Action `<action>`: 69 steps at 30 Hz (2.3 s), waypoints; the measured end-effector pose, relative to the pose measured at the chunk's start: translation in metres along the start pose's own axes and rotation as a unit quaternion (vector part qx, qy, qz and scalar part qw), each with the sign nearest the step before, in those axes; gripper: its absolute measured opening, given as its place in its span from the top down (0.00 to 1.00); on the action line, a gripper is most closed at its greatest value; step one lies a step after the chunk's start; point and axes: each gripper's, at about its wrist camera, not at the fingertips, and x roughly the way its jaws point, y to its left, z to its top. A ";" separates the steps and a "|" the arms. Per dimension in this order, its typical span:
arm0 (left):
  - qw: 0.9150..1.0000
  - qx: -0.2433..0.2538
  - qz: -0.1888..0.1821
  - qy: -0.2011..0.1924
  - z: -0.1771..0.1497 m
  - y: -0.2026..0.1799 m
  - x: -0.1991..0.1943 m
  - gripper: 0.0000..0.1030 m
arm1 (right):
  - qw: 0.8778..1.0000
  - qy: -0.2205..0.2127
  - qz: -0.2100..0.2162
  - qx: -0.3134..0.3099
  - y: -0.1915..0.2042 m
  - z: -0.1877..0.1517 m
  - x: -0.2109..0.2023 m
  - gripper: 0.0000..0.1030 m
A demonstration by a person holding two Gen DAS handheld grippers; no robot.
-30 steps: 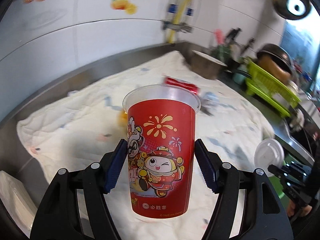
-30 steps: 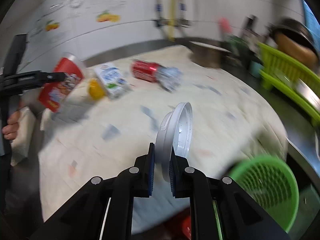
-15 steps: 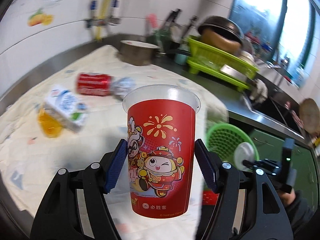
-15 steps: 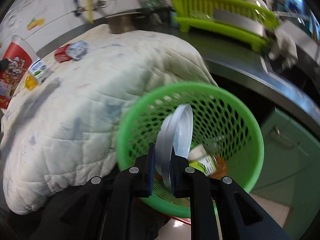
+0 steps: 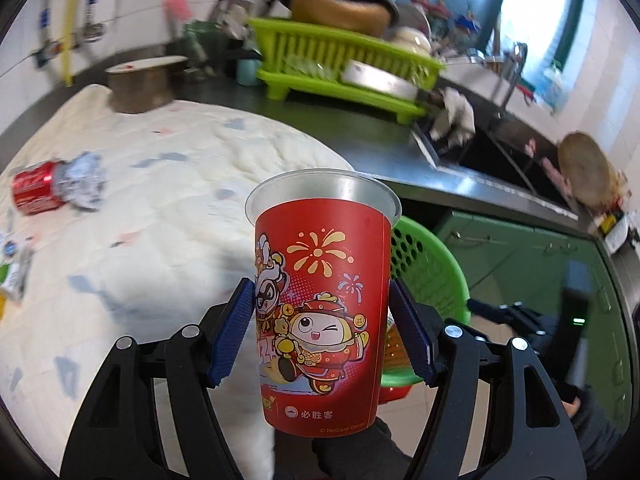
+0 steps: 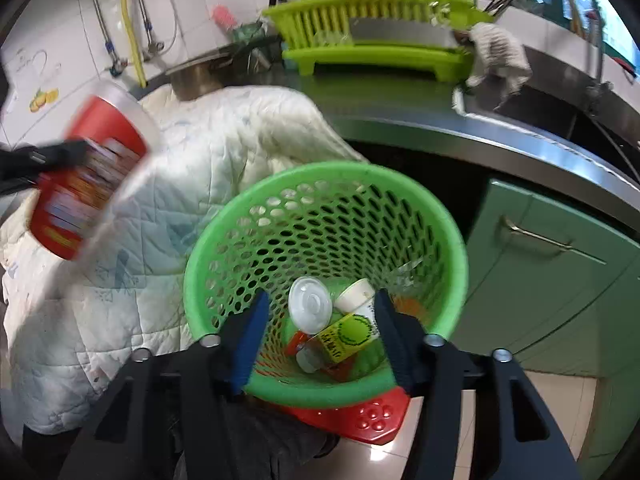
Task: Collect trash
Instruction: 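Drop the white lid into the green basket with the right gripper while the left gripper carries the red cup, then lower the red cup into the green basket and open the left gripper, then move both tools back over the cloth toward the milk carton and yellow wrapper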
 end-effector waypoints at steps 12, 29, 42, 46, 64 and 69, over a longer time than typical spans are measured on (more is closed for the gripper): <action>0.996 0.024 -0.016 0.083 -0.013 -0.050 0.097 0.34 | 0.999 -0.040 0.001 0.011 -0.018 -0.011 -0.045 0.36; 0.996 -0.008 -0.029 0.083 -0.021 -0.037 0.095 0.27 | 0.999 -0.046 0.011 0.006 -0.006 -0.013 -0.049 0.34; 0.997 -0.061 0.039 0.029 -0.024 0.031 0.012 0.25 | 0.997 -0.051 0.043 -0.044 0.041 0.006 -0.043 0.27; 0.994 -0.088 0.069 0.013 -0.030 0.067 -0.016 0.25 | 0.995 -0.049 0.058 -0.069 0.066 0.015 -0.035 0.26; 0.954 -0.222 0.192 -0.057 -0.075 0.226 -0.134 0.23 | 0.975 -0.025 0.169 -0.141 0.194 0.074 0.009 0.24; 0.940 -0.256 0.212 -0.071 -0.090 0.264 -0.159 0.23 | 0.964 -0.013 0.196 -0.177 0.238 0.084 0.025 0.24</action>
